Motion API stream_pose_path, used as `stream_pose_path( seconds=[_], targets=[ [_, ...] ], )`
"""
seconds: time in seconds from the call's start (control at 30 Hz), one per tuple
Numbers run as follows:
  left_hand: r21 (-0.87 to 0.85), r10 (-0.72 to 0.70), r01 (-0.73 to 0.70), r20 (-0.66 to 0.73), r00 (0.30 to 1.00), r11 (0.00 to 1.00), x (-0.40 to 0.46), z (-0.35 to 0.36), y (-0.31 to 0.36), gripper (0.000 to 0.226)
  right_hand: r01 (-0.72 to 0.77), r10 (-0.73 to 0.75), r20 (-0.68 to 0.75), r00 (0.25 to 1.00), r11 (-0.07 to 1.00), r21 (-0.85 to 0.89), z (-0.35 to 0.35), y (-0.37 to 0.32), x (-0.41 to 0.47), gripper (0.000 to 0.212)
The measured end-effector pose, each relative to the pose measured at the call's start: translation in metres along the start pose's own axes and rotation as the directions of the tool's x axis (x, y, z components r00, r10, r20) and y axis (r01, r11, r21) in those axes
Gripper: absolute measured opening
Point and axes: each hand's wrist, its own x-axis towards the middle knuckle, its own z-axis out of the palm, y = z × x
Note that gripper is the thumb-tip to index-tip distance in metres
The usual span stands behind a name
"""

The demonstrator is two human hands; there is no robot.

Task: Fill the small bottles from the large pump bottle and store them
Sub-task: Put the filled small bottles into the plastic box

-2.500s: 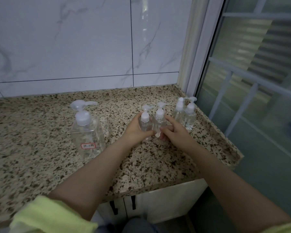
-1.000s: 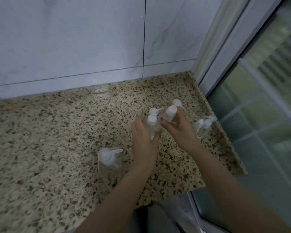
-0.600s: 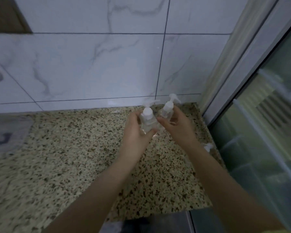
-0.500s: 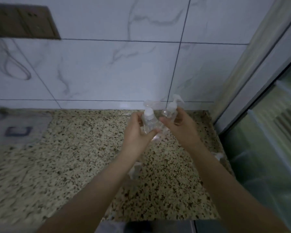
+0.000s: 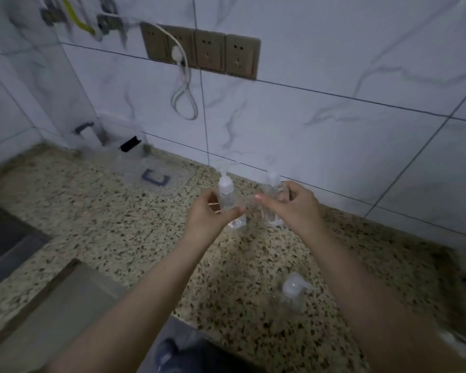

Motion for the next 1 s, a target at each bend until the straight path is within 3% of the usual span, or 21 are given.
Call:
stream_pose_path(
  seconds=[0.13, 0.4, 0.57, 0.77, 0.93, 1.0],
  targets=[
    [0.031, 0.013, -0.012, -0.027, 1.000, 0.999, 0.017, -0.065, -0.014, 0.045, 0.022, -0.024, 0.035, 0.999, 0.998, 0.057, 0.061, -0.025, 0.012, 0.044],
    [0.068, 0.031, -0.031, -0.011, 0.999, 0.997, 0.064, -0.221, -0.037, 0.044, 0.009, -0.028, 0.109, 0.994, 0.985, 0.170, 0.225, -0.084, 0.033, 0.041],
    [0.099, 0.023, -0.020, -0.035, 0.999, 0.995, 0.091, -0.306, -0.059, 0.054, -0.024, 0.006, 0.124, 0.992, 0.989, 0.146, 0.310, -0.117, 0.042, 0.043],
    [0.127, 0.001, 0.004, -0.040, 0.999, 0.992, 0.124, -0.364, -0.084, 0.050, -0.019, 0.009, 0.130, 0.991, 0.997, 0.072, 0.366, -0.130, 0.056, 0.043],
    [0.122, -0.049, 0.053, -0.035, 0.998, 0.991, 0.160, -0.385, -0.090, 0.044, -0.045, 0.030, 0.197, 0.980, 0.997, 0.070, 0.385, -0.131, 0.087, 0.084],
    [0.088, -0.086, 0.087, -0.015, 0.996, 0.992, 0.179, -0.390, -0.093, 0.045, -0.054, 0.039, 0.205, 0.978, 0.996, 0.067, 0.393, -0.130, 0.107, 0.083]
  ],
)
